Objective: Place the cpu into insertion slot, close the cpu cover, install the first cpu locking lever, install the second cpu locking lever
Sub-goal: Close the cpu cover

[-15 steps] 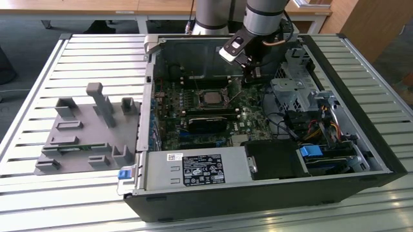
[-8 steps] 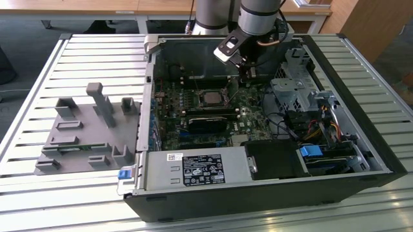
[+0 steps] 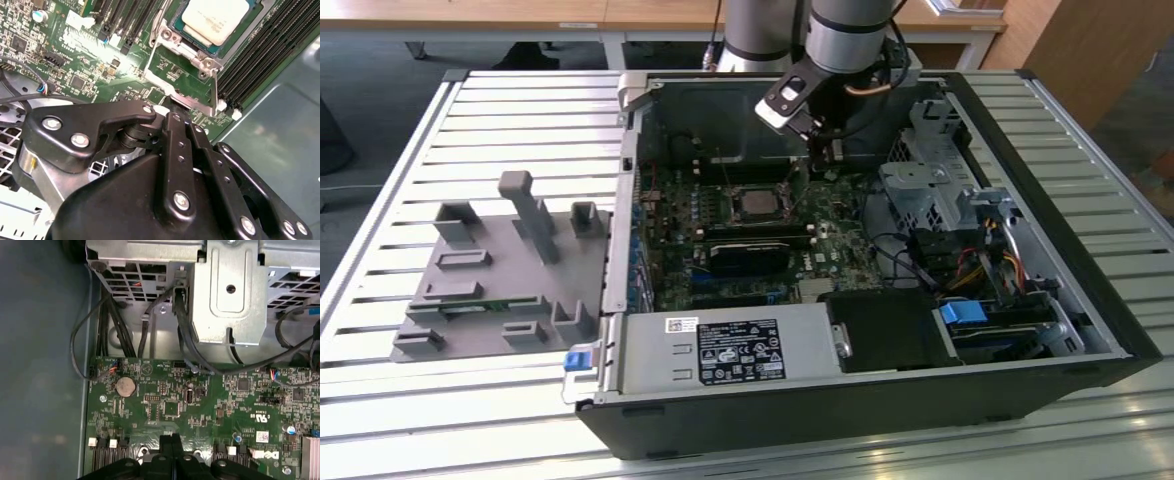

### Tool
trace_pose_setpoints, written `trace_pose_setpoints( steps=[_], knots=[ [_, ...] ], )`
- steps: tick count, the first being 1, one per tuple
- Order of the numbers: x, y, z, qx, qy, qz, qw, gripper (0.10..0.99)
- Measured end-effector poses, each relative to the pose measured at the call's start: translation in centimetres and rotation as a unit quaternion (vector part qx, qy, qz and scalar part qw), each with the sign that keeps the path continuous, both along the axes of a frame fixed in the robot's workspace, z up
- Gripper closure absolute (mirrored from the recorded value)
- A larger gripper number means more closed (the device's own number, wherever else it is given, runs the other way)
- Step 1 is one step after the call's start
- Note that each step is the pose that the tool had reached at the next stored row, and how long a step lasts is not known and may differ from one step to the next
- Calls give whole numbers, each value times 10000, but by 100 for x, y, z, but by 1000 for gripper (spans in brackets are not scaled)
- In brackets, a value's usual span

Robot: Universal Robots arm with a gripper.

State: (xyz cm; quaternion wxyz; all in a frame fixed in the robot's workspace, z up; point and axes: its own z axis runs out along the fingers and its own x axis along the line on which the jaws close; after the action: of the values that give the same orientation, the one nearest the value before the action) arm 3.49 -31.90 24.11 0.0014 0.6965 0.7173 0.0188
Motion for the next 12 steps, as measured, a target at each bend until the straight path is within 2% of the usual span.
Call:
trace_pose_setpoints(
  steps=[12],
  knots=[
    [-51,0,-7,0,1,0,10000,980]
  ],
)
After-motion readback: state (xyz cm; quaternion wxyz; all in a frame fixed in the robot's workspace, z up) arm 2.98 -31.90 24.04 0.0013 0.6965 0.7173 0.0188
